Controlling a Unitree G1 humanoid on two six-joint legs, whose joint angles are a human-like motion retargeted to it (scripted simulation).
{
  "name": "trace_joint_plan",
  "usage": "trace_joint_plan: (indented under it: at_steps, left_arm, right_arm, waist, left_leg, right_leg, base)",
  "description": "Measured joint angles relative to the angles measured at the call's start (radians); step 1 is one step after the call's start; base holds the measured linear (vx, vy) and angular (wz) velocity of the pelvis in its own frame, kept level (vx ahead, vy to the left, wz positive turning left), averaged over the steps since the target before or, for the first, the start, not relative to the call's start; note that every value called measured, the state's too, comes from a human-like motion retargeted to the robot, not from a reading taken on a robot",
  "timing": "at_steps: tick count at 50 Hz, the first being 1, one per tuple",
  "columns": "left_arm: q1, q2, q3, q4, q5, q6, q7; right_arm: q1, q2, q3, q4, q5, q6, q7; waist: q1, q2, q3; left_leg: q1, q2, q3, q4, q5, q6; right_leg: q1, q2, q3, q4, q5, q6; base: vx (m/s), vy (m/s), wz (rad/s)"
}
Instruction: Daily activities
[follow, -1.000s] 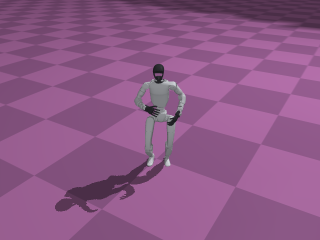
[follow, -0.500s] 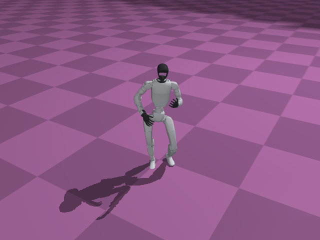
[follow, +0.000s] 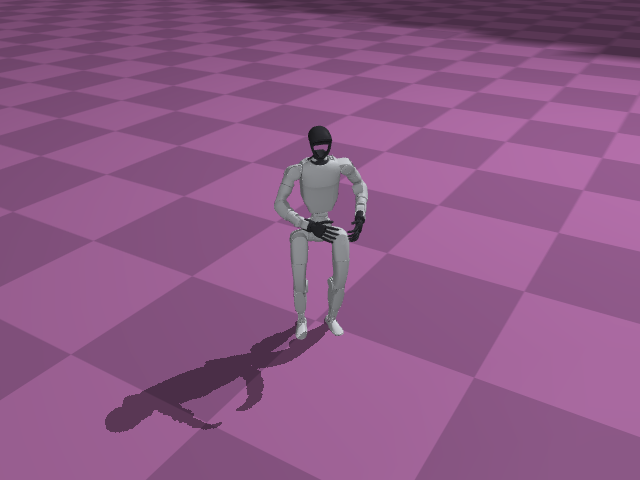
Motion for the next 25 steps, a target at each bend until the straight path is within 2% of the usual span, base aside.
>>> trace_joint_plan:
  at_steps: [15, 25]
  left_arm:
    - [-0.038, 0.006, -0.035, 0.05, 0.001, 0.027, -0.091]
    - [-0.031, -0.002, -0.031, 0.08, -0.051, 0.022, -0.086]
  right_arm:
    - [-0.01, -0.008, -0.014, -0.018, 0.053, 0.022, 0.029]
    - [0.007, 0.011, -0.057, -0.035, 0.115, 0.016, -0.011]
  waist:
    - [-0.014, -0.006, 0.015]
    - [-0.012, -0.006, 0.013]
  left_leg:
    - [0.031, -0.015, 0.003, -0.059, 0.036, -0.004]
    - [0.03, -0.016, 0.004, -0.095, 0.056, -0.005]
  right_leg:
    - [0.021, -0.012, -0.023, -0.019, 0.014, 0.008]
    - [0.02, -0.01, -0.045, -0.045, 0.03, 0.015]
  base:
    - [0.0, 0.0, 0.0]
    - [0.0, 0.0, 0.0]
